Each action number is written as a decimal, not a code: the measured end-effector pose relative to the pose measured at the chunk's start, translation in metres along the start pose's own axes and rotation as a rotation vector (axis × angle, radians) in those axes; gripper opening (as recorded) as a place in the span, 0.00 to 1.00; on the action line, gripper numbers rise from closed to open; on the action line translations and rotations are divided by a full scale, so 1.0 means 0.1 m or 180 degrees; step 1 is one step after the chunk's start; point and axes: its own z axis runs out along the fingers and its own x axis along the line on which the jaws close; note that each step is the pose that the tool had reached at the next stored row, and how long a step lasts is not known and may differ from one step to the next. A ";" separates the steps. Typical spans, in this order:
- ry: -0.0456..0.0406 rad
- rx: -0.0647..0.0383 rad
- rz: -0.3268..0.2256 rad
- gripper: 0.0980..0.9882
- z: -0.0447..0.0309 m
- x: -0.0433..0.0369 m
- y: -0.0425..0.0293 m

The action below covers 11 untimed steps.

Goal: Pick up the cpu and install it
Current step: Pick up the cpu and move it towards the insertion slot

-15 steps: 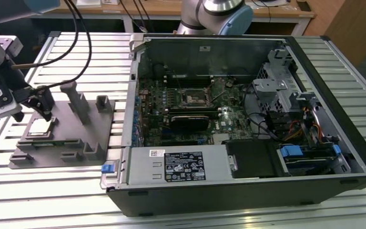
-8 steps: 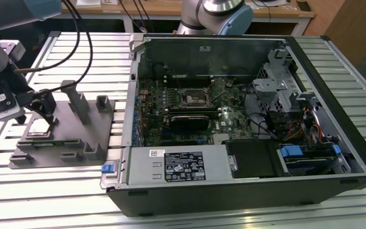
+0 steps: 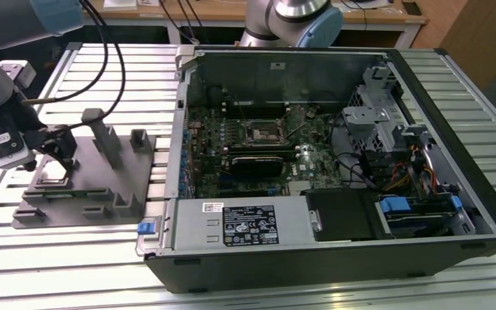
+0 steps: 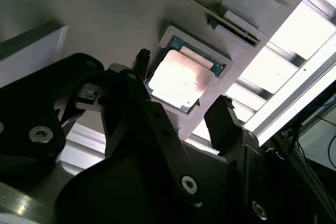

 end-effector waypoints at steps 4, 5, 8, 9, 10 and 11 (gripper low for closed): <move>0.0001 0.0000 0.0000 0.68 0.033 0.005 0.000; 0.0000 0.0000 0.0000 0.68 0.043 0.007 -0.001; -0.0001 -0.0001 0.0000 0.68 0.069 0.011 -0.001; -0.0001 -0.0001 0.0000 0.68 0.077 0.011 0.000; 0.0000 -0.0001 0.0000 0.68 0.083 0.012 0.002; 0.0000 -0.0001 0.0001 0.68 0.087 0.013 0.006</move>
